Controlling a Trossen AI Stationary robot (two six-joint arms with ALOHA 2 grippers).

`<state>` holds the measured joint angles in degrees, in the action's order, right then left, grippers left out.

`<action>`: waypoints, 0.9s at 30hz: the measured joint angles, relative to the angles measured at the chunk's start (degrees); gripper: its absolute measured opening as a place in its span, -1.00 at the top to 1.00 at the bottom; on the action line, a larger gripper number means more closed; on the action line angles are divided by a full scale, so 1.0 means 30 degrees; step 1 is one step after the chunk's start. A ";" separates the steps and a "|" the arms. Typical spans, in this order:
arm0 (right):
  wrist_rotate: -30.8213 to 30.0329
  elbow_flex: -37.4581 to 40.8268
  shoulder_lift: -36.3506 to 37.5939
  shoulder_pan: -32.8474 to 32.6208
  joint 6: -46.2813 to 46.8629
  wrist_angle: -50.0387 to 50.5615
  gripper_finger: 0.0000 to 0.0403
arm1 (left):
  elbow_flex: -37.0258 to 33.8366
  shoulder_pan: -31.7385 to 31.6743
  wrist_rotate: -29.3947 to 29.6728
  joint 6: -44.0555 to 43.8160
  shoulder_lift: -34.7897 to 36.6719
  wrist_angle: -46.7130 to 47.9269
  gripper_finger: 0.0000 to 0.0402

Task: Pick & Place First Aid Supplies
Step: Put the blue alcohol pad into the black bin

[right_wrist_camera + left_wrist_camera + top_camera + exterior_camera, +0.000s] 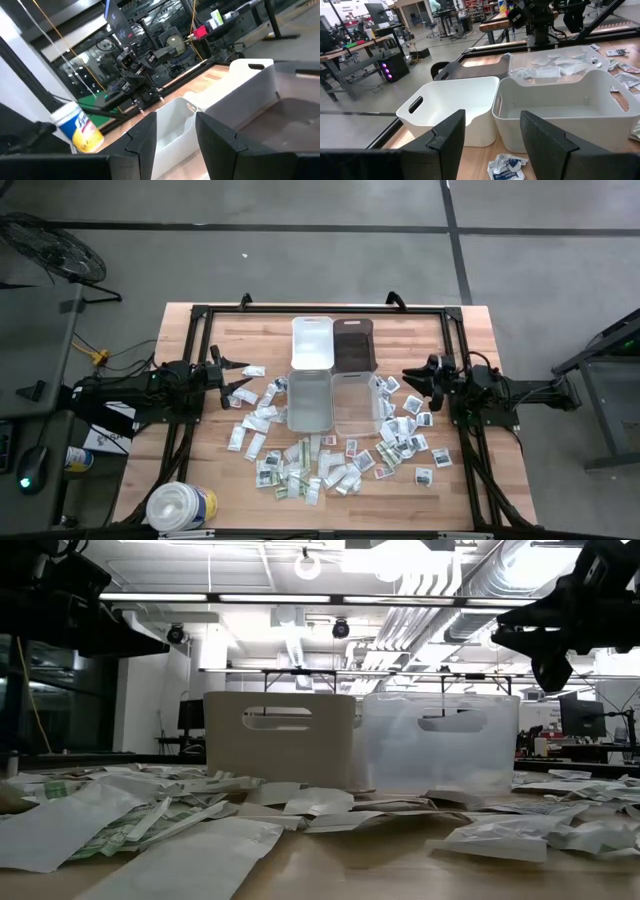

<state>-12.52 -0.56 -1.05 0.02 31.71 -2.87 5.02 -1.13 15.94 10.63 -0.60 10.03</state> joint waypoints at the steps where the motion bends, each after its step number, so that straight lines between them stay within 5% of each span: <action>1: 0.0179 0.0000 -0.0002 -0.0004 0.0434 0.0009 0.35 | 0.0000 0.0007 0.0000 0.0000 0.0006 -0.0001 0.06; 8: 0.1488 -0.1010 -0.1022 0.0164 0.3108 0.1571 0.35 | -0.0001 0.0007 0.0015 0.0000 0.0005 0.0006 0.06; 27: 0.2383 -1.6142 -1.2846 0.2255 0.0973 1.7326 0.35 | 0.0000 0.0007 0.0093 0.0000 -0.0001 0.0006 0.06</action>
<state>-5.37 -48.98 -39.59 6.79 34.63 49.10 5.02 -1.10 16.22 10.63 -0.60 10.04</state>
